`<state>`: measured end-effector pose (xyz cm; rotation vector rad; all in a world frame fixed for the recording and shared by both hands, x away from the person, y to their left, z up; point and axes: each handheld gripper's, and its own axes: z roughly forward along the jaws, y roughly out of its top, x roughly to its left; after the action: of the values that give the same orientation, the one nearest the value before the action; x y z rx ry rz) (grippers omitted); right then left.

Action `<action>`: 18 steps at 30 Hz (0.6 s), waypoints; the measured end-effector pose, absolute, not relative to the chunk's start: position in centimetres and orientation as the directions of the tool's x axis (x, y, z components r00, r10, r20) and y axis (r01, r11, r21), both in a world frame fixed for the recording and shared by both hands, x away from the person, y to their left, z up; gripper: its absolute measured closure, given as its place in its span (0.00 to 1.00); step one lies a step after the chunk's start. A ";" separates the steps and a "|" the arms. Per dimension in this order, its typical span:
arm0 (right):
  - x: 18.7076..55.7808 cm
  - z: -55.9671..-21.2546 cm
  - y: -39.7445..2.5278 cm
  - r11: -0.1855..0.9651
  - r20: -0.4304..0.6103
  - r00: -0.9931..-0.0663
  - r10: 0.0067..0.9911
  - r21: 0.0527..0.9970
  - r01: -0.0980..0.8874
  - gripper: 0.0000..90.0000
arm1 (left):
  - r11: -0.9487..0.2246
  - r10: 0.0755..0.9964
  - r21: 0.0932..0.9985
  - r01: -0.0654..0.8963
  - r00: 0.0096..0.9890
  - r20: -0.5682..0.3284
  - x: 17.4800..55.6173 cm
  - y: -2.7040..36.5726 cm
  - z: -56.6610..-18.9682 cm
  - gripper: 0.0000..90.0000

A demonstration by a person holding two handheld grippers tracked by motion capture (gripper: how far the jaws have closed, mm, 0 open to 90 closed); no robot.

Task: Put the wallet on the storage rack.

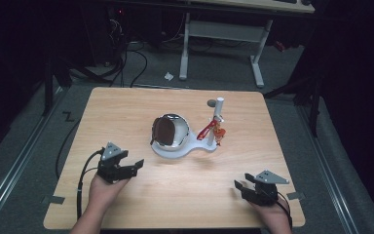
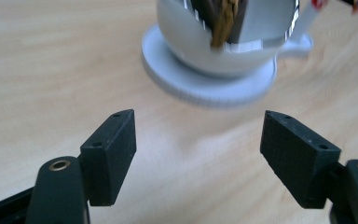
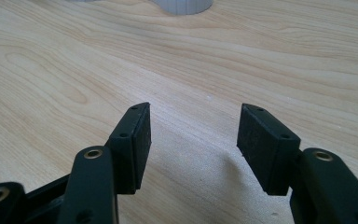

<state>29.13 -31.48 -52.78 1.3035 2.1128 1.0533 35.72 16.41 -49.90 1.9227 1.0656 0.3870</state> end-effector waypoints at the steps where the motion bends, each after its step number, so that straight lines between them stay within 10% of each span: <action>1: 29.2 -52.8 -31.5 0.266 0.022 -0.458 0.889 0.790 0.553 0.50 | -0.248 0.799 0.811 0.530 0.585 -0.137 35.3 16.6 -50.5 0.29; 18: 29.4 -53.1 -31.2 0.271 -0.029 -0.393 0.919 0.770 0.578 0.45 | -0.252 0.779 0.815 0.522 0.609 -0.149 32.9 20.8 -53.2 0.30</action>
<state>29.40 -31.19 -53.11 1.3473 2.0705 0.9492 32.90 20.75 -53.22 1.9271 1.0357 0.3565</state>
